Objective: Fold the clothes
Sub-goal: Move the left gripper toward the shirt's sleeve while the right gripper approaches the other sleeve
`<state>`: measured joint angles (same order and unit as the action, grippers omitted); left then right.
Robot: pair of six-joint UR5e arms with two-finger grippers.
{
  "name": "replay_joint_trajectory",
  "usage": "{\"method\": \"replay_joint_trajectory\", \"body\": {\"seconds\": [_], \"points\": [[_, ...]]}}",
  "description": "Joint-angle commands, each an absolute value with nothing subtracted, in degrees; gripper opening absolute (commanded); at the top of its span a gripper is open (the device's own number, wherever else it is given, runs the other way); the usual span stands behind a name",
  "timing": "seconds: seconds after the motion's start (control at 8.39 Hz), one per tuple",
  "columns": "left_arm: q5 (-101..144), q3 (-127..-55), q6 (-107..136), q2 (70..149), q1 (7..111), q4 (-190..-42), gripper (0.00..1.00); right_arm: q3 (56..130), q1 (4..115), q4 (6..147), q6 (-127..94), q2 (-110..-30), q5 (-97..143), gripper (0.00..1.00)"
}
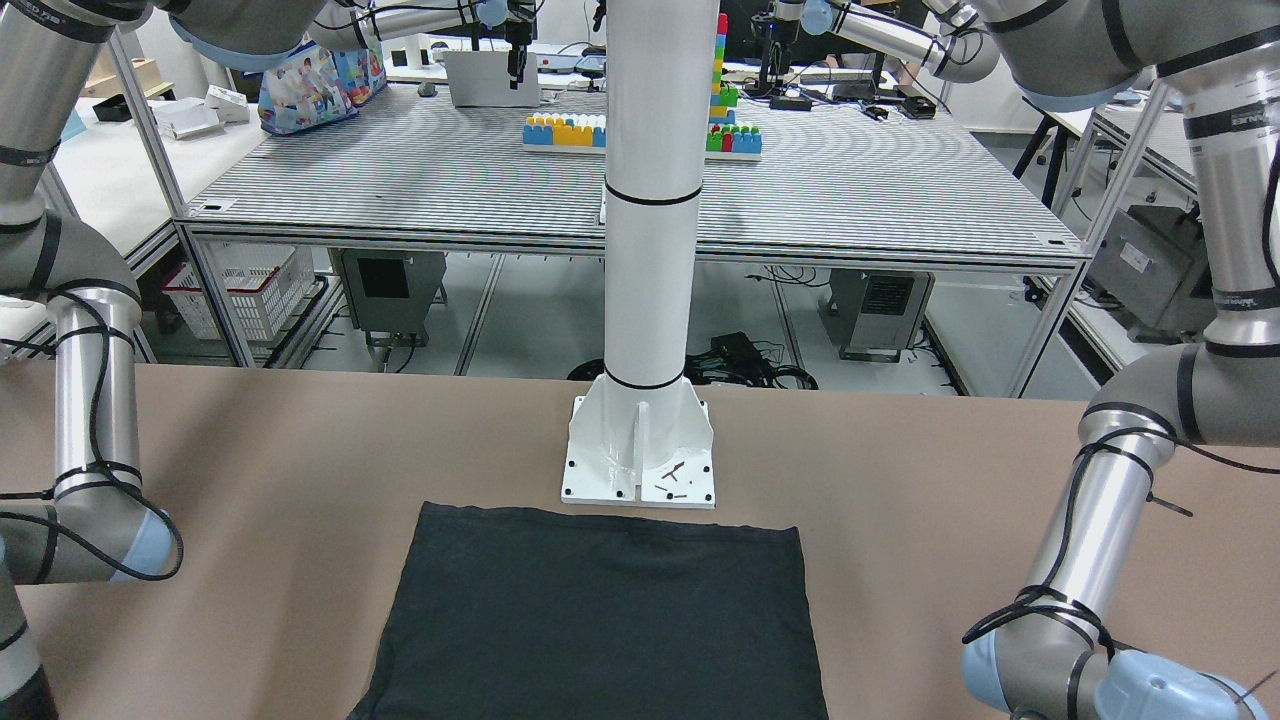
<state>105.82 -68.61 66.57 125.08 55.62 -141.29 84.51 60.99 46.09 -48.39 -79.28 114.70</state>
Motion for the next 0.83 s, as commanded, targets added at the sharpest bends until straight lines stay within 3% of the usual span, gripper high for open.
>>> {"method": "replay_joint_trajectory", "body": {"seconds": [0.0,0.71], "points": [[105.47,-68.03,66.62,125.68,55.55,-141.24,1.00,77.45,54.69,40.96,-53.34,-73.58,108.92,0.94],[105.47,-66.36,66.53,127.35,55.55,-141.06,1.00,77.69,51.33,40.96,-55.02,-72.60,107.93,0.94]]}}
